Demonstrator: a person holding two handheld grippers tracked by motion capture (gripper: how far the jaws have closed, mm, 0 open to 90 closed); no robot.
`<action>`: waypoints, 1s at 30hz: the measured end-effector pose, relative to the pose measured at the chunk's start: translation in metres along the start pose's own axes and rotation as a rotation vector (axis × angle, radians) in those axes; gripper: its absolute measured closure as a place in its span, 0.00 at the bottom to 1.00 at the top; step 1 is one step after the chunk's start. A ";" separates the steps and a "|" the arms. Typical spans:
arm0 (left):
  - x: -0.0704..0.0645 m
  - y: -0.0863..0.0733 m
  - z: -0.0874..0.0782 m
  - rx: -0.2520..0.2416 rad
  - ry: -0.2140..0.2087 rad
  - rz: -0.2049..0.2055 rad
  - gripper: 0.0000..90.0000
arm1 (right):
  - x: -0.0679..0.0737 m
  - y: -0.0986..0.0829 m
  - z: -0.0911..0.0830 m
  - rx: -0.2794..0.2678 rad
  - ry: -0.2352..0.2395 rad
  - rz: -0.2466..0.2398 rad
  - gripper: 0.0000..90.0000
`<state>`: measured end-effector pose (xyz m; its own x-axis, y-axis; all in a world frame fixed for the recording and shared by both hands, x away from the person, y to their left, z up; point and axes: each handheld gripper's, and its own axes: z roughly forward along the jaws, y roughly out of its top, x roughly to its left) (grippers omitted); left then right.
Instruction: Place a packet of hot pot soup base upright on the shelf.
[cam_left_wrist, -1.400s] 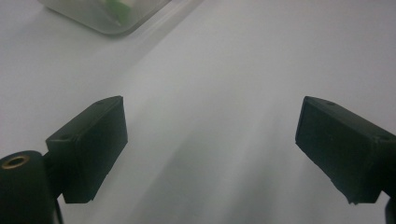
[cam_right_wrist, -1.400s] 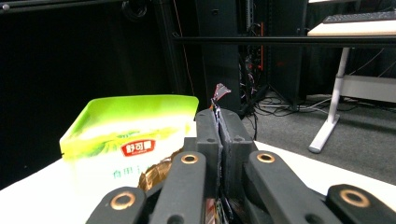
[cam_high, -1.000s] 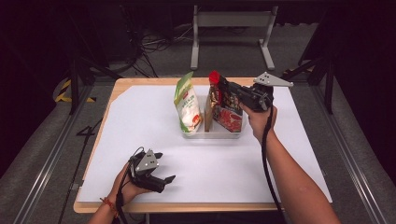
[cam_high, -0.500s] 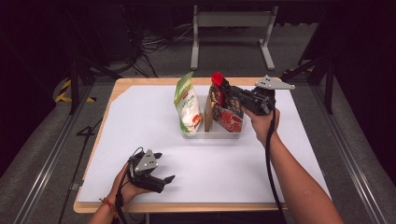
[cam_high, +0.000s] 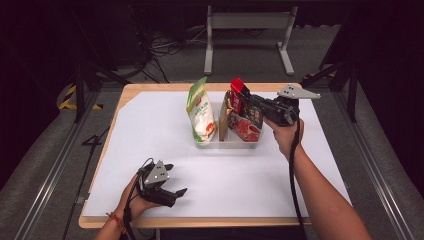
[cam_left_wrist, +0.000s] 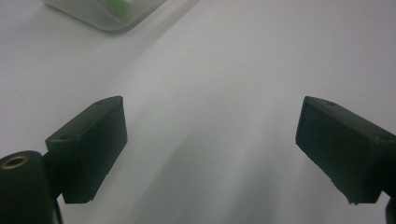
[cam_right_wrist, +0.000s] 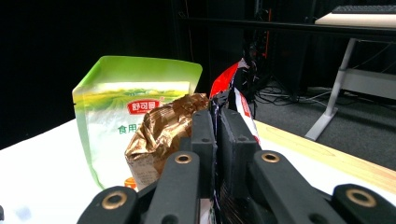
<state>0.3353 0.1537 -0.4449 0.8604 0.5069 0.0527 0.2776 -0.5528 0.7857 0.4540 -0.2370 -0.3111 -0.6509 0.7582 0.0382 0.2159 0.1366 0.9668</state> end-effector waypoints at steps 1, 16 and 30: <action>0.000 0.000 0.000 0.000 0.000 0.000 0.11 | -0.001 0.000 -0.001 0.001 -0.002 -0.002 0.93; 0.000 0.000 0.001 0.004 -0.002 0.000 0.11 | -0.006 -0.001 -0.009 0.025 -0.019 -0.031 0.87; -0.001 0.000 0.001 0.007 -0.003 0.007 0.11 | -0.008 0.002 -0.012 0.054 -0.025 -0.074 0.79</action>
<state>0.3352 0.1526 -0.4456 0.8636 0.5010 0.0561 0.2746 -0.5608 0.7811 0.4513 -0.2500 -0.3061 -0.6483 0.7603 -0.0401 0.2070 0.2266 0.9517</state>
